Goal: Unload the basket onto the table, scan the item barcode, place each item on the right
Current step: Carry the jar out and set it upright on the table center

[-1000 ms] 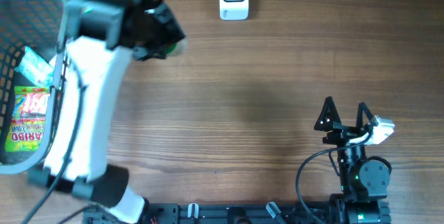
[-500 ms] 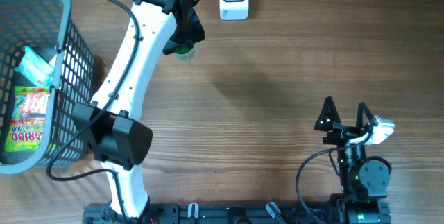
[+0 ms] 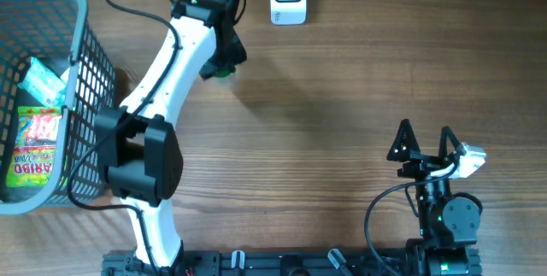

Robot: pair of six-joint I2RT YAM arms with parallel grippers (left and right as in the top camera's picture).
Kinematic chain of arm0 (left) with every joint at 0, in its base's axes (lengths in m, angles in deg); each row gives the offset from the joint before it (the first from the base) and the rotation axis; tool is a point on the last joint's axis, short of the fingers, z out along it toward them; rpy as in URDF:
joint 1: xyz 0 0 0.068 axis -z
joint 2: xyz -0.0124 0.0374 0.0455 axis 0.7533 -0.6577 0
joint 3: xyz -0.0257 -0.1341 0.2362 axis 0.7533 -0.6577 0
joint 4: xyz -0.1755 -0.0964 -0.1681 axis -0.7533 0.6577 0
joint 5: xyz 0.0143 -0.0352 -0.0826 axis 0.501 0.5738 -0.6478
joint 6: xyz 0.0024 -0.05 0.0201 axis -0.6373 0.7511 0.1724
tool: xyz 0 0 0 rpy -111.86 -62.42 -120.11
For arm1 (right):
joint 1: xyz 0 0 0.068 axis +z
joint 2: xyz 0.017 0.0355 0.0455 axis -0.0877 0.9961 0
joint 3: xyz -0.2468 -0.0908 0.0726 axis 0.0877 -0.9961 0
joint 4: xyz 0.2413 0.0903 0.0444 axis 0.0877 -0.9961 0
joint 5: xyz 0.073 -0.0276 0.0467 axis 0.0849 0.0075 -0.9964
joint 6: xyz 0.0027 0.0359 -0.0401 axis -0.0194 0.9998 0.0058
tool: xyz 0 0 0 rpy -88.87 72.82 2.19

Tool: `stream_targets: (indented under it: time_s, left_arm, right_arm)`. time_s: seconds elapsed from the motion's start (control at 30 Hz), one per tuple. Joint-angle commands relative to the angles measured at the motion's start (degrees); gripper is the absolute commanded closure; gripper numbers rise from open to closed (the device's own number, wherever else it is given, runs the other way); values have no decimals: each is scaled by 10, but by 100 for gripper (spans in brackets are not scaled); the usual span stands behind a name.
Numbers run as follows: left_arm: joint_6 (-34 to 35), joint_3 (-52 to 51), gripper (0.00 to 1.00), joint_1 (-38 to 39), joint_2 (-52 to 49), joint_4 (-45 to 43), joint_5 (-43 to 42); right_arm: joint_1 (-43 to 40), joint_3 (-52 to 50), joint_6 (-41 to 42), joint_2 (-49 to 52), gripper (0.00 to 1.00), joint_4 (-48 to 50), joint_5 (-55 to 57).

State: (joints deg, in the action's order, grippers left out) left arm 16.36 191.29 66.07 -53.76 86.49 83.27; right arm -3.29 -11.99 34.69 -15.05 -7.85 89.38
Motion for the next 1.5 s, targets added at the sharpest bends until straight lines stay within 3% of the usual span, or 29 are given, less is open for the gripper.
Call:
stream_targets:
  time_s: [0.0,0.13,0.4,0.6,0.63,0.73,1.13,1.27,1.47]
  left_arm:
    - [16,-81,43,13,-1,-26,-64]
    - [16,-126,42,40,-1,-29,-66]
    - [35,-209,39,95,-1,-117,-66]
    - [35,-220,38,97,-1,-113,-66]
    - [35,-220,35,97,-1,-109,-66]
    - [35,-220,0,97,-1,-107,-65]
    - [45,-218,0,96,24,-74,-65]
    - [46,-218,0,96,95,-72,-58]
    - [40,-218,0,96,284,-73,-36]
  right_arm:
    - [3,0,-8,-1,0,1,10]
    - [3,0,-8,-1,0,1,10]
    - [3,0,-8,-1,0,1,10]
    - [3,0,-8,-1,0,1,10]
    - [3,0,-8,-1,0,1,10]
    - [3,0,-8,-1,0,1,10]
    - [3,0,-8,-1,0,1,10]
    - [3,0,-8,-1,0,1,10]
    - [3,0,-8,-1,0,1,10]
